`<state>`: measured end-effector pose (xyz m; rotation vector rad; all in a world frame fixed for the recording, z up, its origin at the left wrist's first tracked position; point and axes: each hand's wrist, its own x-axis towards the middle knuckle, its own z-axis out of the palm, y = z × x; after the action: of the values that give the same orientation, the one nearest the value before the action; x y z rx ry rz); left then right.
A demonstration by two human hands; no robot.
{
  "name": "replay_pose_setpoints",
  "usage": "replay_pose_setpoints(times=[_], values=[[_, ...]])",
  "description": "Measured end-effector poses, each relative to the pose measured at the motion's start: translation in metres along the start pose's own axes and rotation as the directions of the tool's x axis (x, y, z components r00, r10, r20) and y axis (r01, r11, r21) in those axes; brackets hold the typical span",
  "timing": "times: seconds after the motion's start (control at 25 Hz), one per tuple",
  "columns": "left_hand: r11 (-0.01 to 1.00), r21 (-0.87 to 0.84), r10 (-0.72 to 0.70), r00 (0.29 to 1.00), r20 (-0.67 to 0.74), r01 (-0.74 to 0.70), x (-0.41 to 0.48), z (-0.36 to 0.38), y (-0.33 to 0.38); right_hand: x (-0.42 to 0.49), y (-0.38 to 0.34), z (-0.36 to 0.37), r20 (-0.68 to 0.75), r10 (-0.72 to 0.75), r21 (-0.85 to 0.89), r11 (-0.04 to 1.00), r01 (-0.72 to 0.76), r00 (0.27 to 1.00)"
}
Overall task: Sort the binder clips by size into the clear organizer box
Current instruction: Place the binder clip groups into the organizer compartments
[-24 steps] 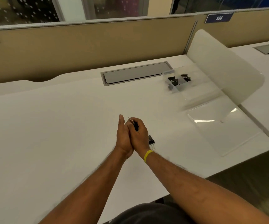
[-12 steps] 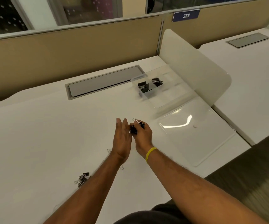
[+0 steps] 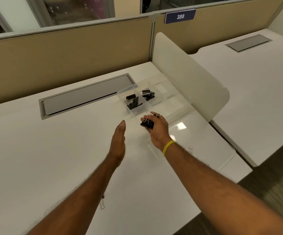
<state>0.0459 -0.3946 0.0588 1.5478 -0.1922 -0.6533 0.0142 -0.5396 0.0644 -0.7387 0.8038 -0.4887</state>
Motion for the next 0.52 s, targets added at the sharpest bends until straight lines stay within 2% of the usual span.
replay_pose_setpoints(times=[0.2,0.36,0.52], values=[[0.965,0.261,0.027,1.0,0.002,-0.026,0.04,0.015,0.011,0.056,-0.045,0.004,-0.029,0.017,0.079,0.997,-0.015,0.999],[0.96,0.279,0.024,1.0,-0.015,-0.019,0.061,0.031,0.012,0.099,-0.063,0.012,-0.049,-0.001,0.04,0.999,0.003,0.999],[0.92,0.385,0.089,0.996,-0.022,-0.074,0.079,0.031,0.003,0.133,-0.077,0.013,-0.062,-0.038,-0.044,0.998,0.035,0.997]])
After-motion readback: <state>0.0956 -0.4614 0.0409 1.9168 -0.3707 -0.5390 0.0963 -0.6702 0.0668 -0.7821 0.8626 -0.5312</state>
